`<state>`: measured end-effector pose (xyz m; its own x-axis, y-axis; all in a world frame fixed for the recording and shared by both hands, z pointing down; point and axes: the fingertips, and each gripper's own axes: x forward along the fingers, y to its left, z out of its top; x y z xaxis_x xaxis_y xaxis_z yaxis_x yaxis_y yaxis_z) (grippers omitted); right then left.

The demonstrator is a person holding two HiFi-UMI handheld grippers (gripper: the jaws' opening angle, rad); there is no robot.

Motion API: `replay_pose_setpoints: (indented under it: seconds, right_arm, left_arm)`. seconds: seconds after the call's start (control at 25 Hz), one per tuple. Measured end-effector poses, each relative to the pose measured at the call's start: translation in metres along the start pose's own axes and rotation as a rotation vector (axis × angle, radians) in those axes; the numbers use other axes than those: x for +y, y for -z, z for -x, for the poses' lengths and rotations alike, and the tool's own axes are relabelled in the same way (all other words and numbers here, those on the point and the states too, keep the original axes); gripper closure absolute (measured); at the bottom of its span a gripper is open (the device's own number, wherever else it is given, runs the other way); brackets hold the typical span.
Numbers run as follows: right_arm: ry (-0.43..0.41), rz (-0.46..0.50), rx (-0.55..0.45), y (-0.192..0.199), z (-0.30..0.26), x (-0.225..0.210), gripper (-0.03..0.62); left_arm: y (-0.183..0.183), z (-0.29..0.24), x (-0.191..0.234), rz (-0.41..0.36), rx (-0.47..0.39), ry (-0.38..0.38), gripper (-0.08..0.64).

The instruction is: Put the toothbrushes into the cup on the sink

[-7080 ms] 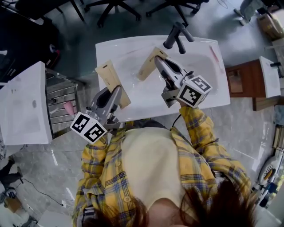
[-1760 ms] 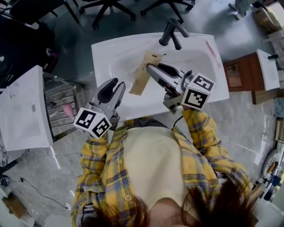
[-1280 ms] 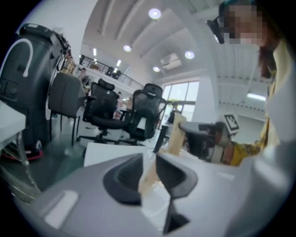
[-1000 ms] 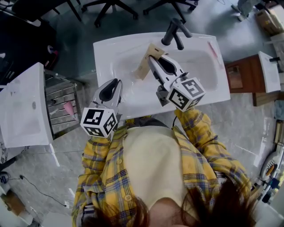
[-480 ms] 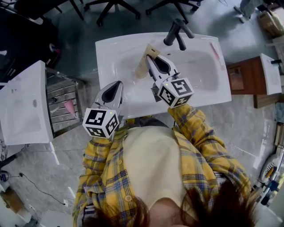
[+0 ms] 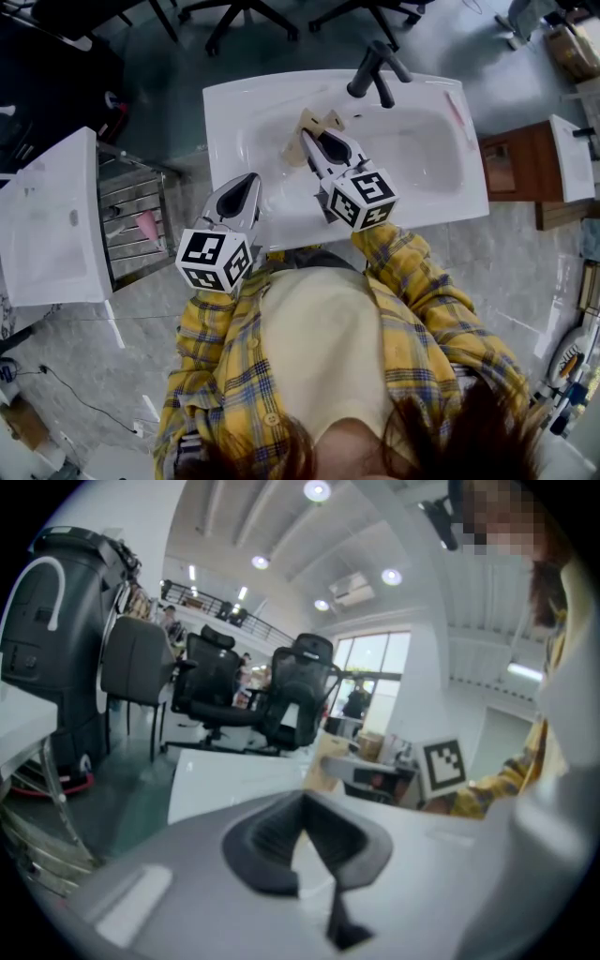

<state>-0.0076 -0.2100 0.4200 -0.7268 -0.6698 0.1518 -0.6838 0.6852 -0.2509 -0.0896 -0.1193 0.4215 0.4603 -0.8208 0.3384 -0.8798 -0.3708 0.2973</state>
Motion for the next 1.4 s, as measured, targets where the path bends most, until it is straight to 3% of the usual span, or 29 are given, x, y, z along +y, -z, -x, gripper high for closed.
replay_pose_setpoints:
  seconds: [0.32, 0.64, 1.4]
  right_arm:
    - [-0.024, -0.002, 0.135, 0.034, -0.002, 0.004, 0.534]
    - [-0.068, -0.006, 0.202, 0.043, -0.004, 0.01, 0.534]
    - [-0.151, -0.001, 0.242, 0.039, 0.027, 0.033, 0.503]
  left_arm:
    - [0.004, -0.003, 0.0, 0.003, 0.014, 0.013, 0.554]
    - [0.004, -0.005, -0.003, 0.007, 0.022, 0.026, 0.554]
    - [0.005, -0.006, 0.0, 0.003, 0.033, 0.037, 0.554]
